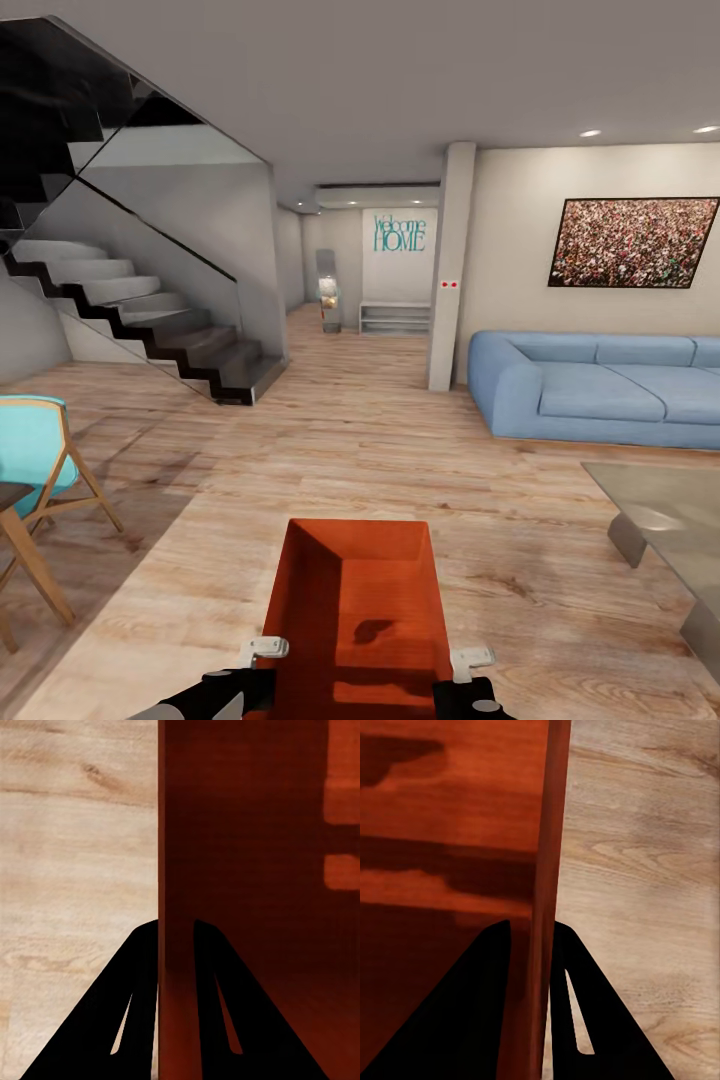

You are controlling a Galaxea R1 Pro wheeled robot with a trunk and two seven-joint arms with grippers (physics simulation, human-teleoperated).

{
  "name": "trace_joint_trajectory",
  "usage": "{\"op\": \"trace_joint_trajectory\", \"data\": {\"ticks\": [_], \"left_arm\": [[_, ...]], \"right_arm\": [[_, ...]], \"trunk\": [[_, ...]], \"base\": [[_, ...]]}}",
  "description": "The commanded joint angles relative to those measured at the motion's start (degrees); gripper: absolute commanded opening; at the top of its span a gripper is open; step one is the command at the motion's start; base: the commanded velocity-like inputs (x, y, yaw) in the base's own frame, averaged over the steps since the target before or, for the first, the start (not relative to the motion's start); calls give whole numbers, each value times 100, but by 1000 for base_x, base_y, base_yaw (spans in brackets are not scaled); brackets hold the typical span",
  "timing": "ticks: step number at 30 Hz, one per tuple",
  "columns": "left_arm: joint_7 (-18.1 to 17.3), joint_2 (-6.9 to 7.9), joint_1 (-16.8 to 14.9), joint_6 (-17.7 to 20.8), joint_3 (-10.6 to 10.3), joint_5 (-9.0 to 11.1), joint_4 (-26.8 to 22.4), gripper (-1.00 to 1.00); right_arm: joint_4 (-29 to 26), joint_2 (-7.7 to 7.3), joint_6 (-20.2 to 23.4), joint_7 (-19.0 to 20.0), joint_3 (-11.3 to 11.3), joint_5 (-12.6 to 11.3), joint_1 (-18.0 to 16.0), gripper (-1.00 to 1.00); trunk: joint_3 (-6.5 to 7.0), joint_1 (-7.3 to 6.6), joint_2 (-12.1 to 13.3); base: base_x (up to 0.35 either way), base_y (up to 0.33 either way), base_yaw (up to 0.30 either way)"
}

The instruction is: Move the two storage containers from the living room to the garage. In the garage, place one container on the floor and stack the other container on top of it (either order is fine).

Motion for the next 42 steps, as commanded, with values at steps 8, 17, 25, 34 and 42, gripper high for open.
{"op": "trace_joint_trajectory", "data": {"ticks": [8, 17, 25, 34, 42], "left_arm": [[23, -2, -5, 18, -10, -62, -11, -100], [24, -2, -5, 15, -10, -66, -11, -100], [22, -2, -6, 18, -9, -59, -11, -100], [22, -2, -6, 17, -8, -57, -11, -100], [22, -2, -6, 19, -8, -57, -11, -100]], "right_arm": [[28, -40, -33, -71, 57, -114, -4, -100], [28, -40, -40, -71, 57, -114, -4, -100], [28, -40, -42, -71, 57, -114, -4, -100], [28, -40, -42, -63, 59, -107, -4, -100], [28, -40, -42, -63, 58, -108, -4, -100]], "trunk": [[-7, 0, -5], [-7, 0, -5], [-7, 0, -5], [-7, 0, -5], [-7, 0, -5]], "base": [[147, 0, 0], [321, 0, 0], [324, 0, 0], [324, 0, 0], [324, 0, 0]]}}
